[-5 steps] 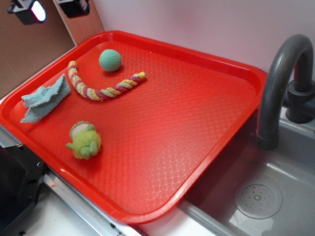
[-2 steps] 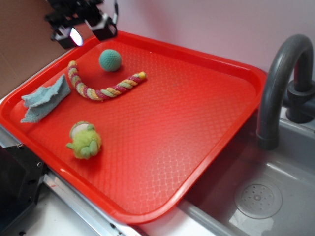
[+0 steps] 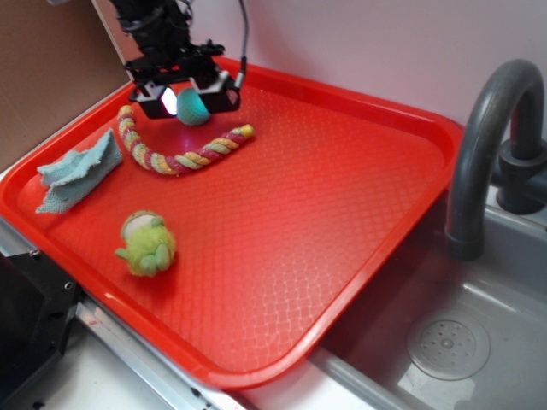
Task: Grab the green ball.
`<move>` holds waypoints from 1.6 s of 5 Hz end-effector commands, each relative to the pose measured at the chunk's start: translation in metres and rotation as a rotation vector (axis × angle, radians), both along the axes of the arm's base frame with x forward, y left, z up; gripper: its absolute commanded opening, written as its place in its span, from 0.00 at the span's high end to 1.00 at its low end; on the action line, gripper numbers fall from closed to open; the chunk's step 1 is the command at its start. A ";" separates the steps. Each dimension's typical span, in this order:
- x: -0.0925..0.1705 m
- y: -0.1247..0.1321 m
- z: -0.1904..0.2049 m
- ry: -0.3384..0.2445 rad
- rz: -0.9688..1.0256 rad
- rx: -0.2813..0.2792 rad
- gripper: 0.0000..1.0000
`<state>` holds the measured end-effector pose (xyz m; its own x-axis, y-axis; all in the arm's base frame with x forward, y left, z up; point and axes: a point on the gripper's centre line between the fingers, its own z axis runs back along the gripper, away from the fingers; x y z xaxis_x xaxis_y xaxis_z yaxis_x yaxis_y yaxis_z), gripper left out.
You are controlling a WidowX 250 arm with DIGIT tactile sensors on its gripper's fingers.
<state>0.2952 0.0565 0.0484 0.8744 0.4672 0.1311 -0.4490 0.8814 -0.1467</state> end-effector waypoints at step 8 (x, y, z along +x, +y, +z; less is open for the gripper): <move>-0.097 -0.062 0.182 -0.035 -0.233 0.116 1.00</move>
